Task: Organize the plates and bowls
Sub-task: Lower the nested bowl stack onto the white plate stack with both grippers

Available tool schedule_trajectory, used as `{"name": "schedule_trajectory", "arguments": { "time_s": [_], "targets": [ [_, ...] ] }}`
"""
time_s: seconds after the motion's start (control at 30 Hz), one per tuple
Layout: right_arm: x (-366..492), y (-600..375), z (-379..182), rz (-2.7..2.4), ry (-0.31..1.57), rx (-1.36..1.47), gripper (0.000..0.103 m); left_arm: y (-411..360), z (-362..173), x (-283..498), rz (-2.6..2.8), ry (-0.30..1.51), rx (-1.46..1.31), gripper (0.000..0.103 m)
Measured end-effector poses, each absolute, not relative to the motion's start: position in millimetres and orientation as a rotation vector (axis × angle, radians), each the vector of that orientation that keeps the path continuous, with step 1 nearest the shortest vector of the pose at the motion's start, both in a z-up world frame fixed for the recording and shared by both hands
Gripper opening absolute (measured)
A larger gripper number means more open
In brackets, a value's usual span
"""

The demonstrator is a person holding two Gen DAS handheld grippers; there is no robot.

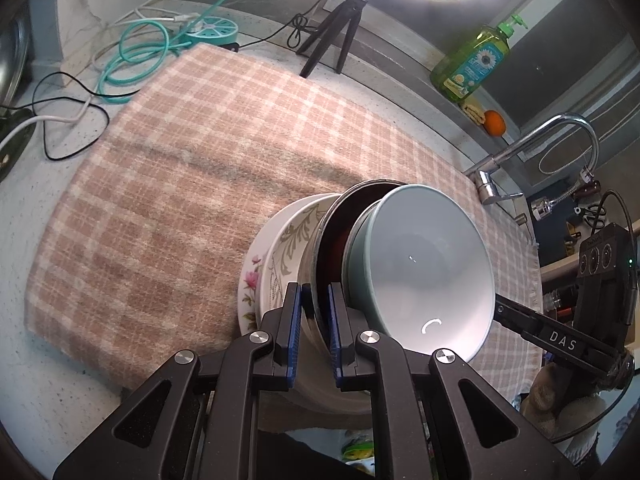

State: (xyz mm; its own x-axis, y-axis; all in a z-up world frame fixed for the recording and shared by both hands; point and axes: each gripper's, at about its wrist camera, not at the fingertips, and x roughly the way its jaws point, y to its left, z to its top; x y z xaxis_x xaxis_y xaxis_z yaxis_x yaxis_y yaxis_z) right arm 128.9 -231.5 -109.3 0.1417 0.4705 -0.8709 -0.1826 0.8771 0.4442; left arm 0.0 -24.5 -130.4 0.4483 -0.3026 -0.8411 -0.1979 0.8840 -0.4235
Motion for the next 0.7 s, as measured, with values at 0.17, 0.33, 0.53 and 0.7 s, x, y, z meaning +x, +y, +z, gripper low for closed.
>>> {"name": "schedule_trajectory", "arguments": {
  "time_s": [0.17, 0.33, 0.53, 0.7],
  "targets": [
    [128.6, -230.5, -110.8, 0.479, 1.356, 0.255, 0.011, -24.1, -130.9, -0.9, -0.069, 1.117, -0.509, 0.01],
    [127.2, -231.7, -112.2, 0.478, 1.36, 0.257, 0.011, -23.4, -130.6, 0.5, -0.071, 1.114, -0.509, 0.01],
    [124.5, -234.0, -111.0, 0.477, 1.361, 0.264, 0.012, -23.8, -130.3, 3.4, -0.075, 1.111, -0.501, 0.01],
    [123.0, -235.8, -110.0, 0.482, 1.364, 0.275, 0.013, -23.8, -131.0, 4.3, -0.076, 1.11, -0.503, 0.01]
  ]
}}
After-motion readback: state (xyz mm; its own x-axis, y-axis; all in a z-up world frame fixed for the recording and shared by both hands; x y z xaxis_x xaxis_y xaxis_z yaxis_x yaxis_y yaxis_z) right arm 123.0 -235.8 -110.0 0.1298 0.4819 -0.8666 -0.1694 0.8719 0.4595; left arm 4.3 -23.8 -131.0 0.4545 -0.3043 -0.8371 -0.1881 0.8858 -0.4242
